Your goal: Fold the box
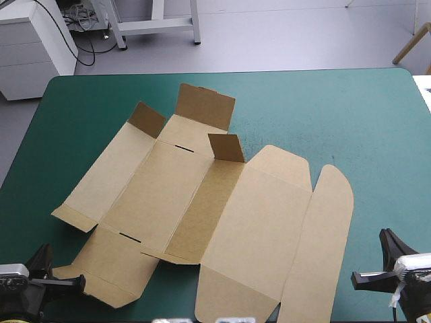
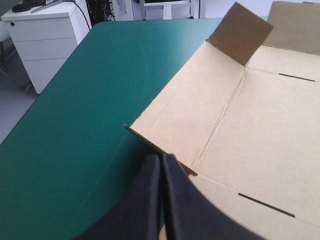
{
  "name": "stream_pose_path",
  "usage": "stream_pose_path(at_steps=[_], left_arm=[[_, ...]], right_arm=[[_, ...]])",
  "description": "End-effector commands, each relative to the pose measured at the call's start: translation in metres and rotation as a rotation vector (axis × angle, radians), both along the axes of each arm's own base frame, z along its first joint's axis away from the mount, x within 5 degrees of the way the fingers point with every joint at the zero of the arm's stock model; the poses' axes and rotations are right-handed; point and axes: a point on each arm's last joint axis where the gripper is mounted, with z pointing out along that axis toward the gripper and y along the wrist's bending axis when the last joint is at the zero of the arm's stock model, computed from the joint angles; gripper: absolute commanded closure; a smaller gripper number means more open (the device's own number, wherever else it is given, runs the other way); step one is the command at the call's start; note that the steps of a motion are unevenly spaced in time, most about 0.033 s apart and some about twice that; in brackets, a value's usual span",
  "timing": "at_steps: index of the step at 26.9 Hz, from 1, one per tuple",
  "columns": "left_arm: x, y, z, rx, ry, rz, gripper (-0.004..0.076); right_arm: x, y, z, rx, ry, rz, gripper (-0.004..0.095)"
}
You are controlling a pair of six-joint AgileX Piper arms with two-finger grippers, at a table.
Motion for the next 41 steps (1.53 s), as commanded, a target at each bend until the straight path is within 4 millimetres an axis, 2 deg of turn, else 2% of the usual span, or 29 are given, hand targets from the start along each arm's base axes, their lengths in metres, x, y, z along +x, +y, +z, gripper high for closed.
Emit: stream_pose_path(at_steps=[1,8,16,18,20,22,24,25,26,30,33,36,41], left_arm=[[-0.004,-0.001,0.014,0.000,-0.116,-0.011,0.0734],[-0.004,-0.001,0.014,0.000,-0.116,-0.011,0.0734],[-0.004,-0.001,0.014,0.001,-0.116,-0.010,0.0734],[-0.004,-0.001,0.014,-0.007,-0.117,-0.008,0.0734],[-0.004,-0.001,0.014,-0.006,-0.117,-0.007,0.0734],[-0.004,-0.001,0.014,-0.006,-0.117,-0.007,0.0734],[-0.004,-0.001,0.014,-0.006,-0.117,-0.007,0.0734],[-0.004,-0.001,0.014,-0.006,-0.117,-0.007,0.0734],[-0.004,-0.001,0.014,-0.006,-0.117,-0.007,0.0734],[-0.004,-0.001,0.014,-0.006,-0.117,-0.007,0.0734],[-0.004,-0.001,0.014,-0.006,-0.117,-0.007,0.0734],[-0.004,-0.001,0.014,-0.006,-0.117,-0.007,0.0734],[-0.004,-0.001,0.014,-0.006,-0.117,-0.007,0.0734]], right_arm=[[0.002,-0.001,0.014,0.003,-0.086,-0.014,0.0922],[0.002,-0.001,0.014,-0.075,-0.090,-0.002,0.0922],[0.002,-0.001,0.014,-0.077,-0.090,-0.002,0.0921],[0.002,-0.001,0.014,-0.078,-0.091,0.000,0.0871],[0.002,-0.001,0.014,-0.078,-0.091,0.000,0.0752],[0.002,-0.001,0.014,-0.080,-0.091,0.001,0.0561],[0.002,-0.001,0.014,-0.080,-0.091,0.001,0.0268],[0.002,-0.001,0.014,-0.080,-0.091,0.001,0.0175],[0.002,-0.001,0.014,-0.084,-0.089,0.000,0.0128],[0.008,-0.001,0.015,-0.165,-0.036,0.023,0.0121],[0.020,-0.001,0.024,-0.180,0.032,0.038,0.0121],[0.039,-0.002,0.041,-0.199,0.090,0.054,0.0121],[0.086,0.002,0.077,-0.192,0.171,0.139,0.0121]])
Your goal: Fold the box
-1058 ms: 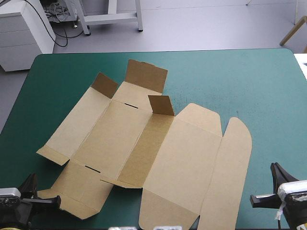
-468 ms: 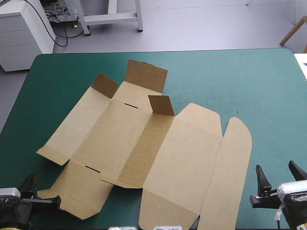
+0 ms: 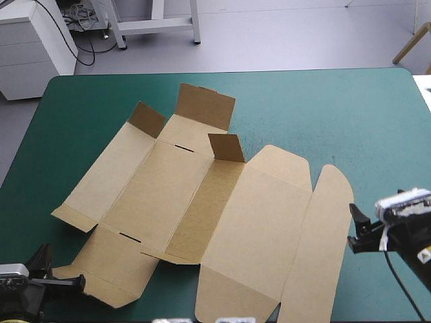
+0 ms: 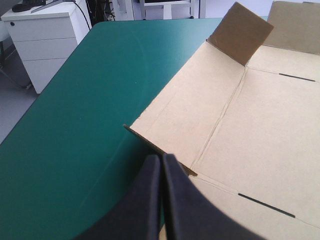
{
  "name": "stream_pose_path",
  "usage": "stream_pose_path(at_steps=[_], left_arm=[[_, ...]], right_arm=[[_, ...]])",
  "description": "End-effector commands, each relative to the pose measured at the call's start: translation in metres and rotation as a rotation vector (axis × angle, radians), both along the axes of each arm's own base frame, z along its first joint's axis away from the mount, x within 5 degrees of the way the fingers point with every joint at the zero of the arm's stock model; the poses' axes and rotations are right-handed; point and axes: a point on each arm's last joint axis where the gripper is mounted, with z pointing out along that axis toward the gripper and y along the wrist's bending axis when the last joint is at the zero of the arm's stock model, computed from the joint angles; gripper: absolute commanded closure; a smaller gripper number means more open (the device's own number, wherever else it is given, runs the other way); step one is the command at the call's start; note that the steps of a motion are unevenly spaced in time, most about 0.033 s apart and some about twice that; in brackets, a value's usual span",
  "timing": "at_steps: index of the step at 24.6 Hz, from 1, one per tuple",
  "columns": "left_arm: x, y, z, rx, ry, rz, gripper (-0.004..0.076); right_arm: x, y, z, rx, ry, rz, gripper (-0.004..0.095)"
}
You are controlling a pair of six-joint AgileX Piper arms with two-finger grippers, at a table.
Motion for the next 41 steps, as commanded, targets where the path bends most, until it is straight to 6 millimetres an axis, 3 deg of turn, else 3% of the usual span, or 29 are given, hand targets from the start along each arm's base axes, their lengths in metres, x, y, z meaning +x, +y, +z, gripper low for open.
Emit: stream_pose_path(at_steps=[1,11,13,15,16,17,19,25,31,41], left_arm=[[-0.004,-0.001,0.014,-0.005,-0.116,-0.007,0.0734],[-0.004,-0.001,0.014,-0.005,-0.116,-0.007,0.0734],[-0.004,-0.001,0.014,-0.005,-0.116,-0.007,0.0734],[-0.004,-0.001,0.014,-0.005,-0.116,-0.007,0.0734],[-0.004,-0.001,0.014,-0.005,-0.116,-0.007,0.0734],[-0.004,-0.001,0.014,-0.005,-0.116,-0.007,0.0734],[-0.004,-0.001,0.014,-0.005,-0.116,-0.007,0.0734],[-0.004,-0.001,0.014,-0.005,-0.116,-0.007,0.0734],[-0.004,0.000,0.014,-0.003,-0.116,-0.006,0.0734],[-0.004,0.000,0.014,-0.003,-0.116,-0.006,0.0734]], right_arm=[[0.036,0.002,0.034,0.022,-0.024,0.046,0.0121],[0.139,0.014,0.063,0.137,0.172,0.231,0.0122],[0.166,0.026,0.068,0.134,0.190,0.293,0.0121],[0.189,0.051,0.073,0.077,0.198,0.383,0.0121],[0.204,0.076,0.072,0.024,0.213,0.442,0.0122],[0.213,0.086,0.068,0.004,0.228,0.457,0.0122],[0.241,0.125,0.061,-0.087,0.243,0.524,0.0121],[0.290,0.189,0.021,-0.278,0.362,0.645,0.0121],[0.315,0.217,-0.005,-0.366,0.371,0.674,0.0121],[0.323,0.228,-0.023,-0.378,0.379,0.764,0.0122]])
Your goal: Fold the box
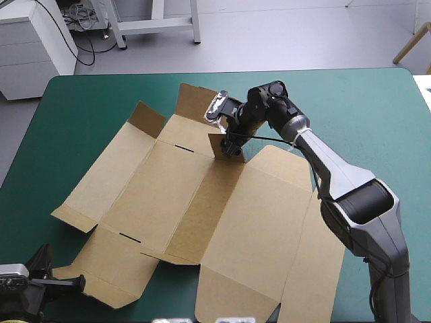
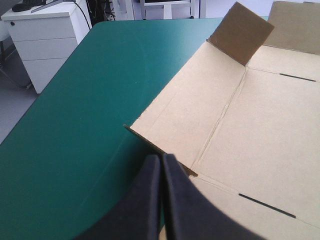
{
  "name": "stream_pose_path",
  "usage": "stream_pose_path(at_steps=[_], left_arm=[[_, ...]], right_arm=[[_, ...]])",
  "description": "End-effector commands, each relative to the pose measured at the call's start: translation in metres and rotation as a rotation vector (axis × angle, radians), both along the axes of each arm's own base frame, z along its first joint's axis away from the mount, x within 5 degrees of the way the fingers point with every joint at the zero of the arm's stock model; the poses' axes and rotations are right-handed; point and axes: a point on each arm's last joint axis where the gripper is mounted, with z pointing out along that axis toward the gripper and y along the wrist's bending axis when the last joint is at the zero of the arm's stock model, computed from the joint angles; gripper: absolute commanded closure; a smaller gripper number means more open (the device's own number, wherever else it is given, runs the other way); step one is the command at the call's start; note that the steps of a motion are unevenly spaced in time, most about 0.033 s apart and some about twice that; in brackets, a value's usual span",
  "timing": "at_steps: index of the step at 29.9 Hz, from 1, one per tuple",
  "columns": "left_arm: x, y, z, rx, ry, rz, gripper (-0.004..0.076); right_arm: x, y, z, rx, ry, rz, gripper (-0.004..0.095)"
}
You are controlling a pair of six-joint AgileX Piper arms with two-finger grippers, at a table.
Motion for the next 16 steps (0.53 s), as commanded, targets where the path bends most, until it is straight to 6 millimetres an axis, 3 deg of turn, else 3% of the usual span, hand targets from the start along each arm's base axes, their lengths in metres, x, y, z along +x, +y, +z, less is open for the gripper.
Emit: stream_pose_path(at_steps=[1,7,9,12,16], left_arm=[[-0.004,0.000,0.014,-0.003,-0.116,-0.006,0.0734],[-0.004,0.000,0.014,-0.003,-0.116,-0.006,0.0734],[-0.004,0.000,0.014,-0.003,-0.116,-0.006,0.0734],[-0.004,0.000,0.014,-0.003,-0.116,-0.006,0.0734],[-0.004,0.000,0.014,-0.003,-0.116,-0.006,0.0734]], right_arm=[[-0.006,0.002,0.035,0.068,-0.099,0.033,0.0122],[-0.006,0.012,0.023,0.061,-0.079,0.067,0.0135],[-0.008,0.015,0.021,0.046,-0.084,0.077,0.0186],[-0.009,0.017,0.021,0.038,-0.088,0.083,0.0419],[-0.009,0.016,0.021,0.016,-0.090,0.090,0.0927]])
